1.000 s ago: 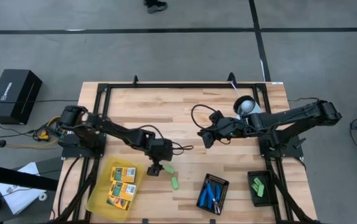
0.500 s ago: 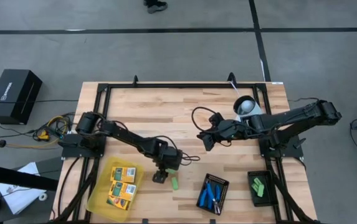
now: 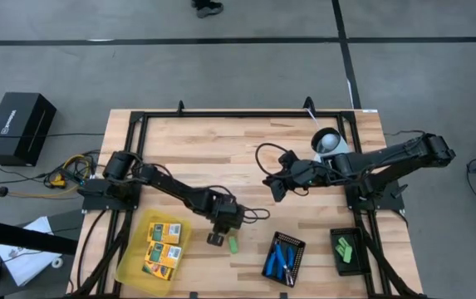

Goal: Pick & Place School Supplies
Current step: Put the green eraser into the right black bin

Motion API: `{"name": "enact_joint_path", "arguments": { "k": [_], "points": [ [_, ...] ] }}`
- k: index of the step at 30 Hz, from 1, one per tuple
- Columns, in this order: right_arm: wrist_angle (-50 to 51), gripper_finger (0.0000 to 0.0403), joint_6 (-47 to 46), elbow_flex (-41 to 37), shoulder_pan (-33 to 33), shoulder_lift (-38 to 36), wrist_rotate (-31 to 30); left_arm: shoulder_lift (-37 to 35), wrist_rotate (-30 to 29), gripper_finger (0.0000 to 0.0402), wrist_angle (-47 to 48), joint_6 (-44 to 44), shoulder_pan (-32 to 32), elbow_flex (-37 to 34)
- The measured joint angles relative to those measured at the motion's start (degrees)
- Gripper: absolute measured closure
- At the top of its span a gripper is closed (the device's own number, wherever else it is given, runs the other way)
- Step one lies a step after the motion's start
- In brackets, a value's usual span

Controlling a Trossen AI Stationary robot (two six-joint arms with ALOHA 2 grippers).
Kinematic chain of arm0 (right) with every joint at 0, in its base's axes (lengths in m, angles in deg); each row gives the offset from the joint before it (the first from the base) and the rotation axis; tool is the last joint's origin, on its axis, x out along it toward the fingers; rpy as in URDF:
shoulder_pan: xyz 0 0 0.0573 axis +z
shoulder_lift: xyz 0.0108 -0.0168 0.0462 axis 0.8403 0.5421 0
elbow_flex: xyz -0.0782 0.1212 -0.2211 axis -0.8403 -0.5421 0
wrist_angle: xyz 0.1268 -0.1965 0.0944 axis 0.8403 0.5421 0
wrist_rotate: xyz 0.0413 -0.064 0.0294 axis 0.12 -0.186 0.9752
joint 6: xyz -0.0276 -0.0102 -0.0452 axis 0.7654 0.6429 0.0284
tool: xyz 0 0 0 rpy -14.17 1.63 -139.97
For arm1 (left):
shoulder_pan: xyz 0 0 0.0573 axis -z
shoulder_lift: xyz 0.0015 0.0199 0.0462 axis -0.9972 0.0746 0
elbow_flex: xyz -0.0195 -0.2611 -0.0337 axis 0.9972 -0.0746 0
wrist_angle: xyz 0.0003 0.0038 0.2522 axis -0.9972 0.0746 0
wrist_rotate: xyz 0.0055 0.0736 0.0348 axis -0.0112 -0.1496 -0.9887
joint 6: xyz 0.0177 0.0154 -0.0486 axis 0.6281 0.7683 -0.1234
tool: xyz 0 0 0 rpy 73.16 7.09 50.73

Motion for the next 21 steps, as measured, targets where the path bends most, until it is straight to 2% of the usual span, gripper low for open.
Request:
{"name": "enact_joint_path", "arguments": {
  "k": [1,5,8,10,12,17,21],
  "points": [
    [0.04,0.0294,0.13,0.0,-0.15,0.0,0.0,0.0,-0.6,0.036,-0.01,-0.02,0.08,0.0],
    [0.04,0.0294,1.19,0.0,-0.81,0.0,-0.04,-0.99,-2.15,0.0359,-0.31,1.17,0.06,-0.17],
    [0.03,0.0294,1.51,0.0,-1.37,0.0,-0.02,-4.4,-3.02,0.0359,-0.73,0.56,-0.21,-0.7],
    [-0.2,0.0294,2.12,0.0,-2.02,0.0,-0.02,-7.22,-6.49,0.0359,1.81,-0.45,-0.72,-1.22],
    [-0.47,0.0294,3.26,0.0,-2.65,0.0,-0.04,-10.45,-8.42,0.0359,-0.16,-1.69,-1.32,-0.76],
    [-2.03,0.0294,5.08,0.0,-4.4,0.0,-0.08,-16.44,-6.08,0.0359,-0.8,-5.67,-2.47,-0.83],
    [-3.11,0.0294,7.35,0.0,-6.0,0.0,-0.04,-20.18,-5.48,0.0359,-8.0,-9.83,-3.11,-0.34]
  ]
}}
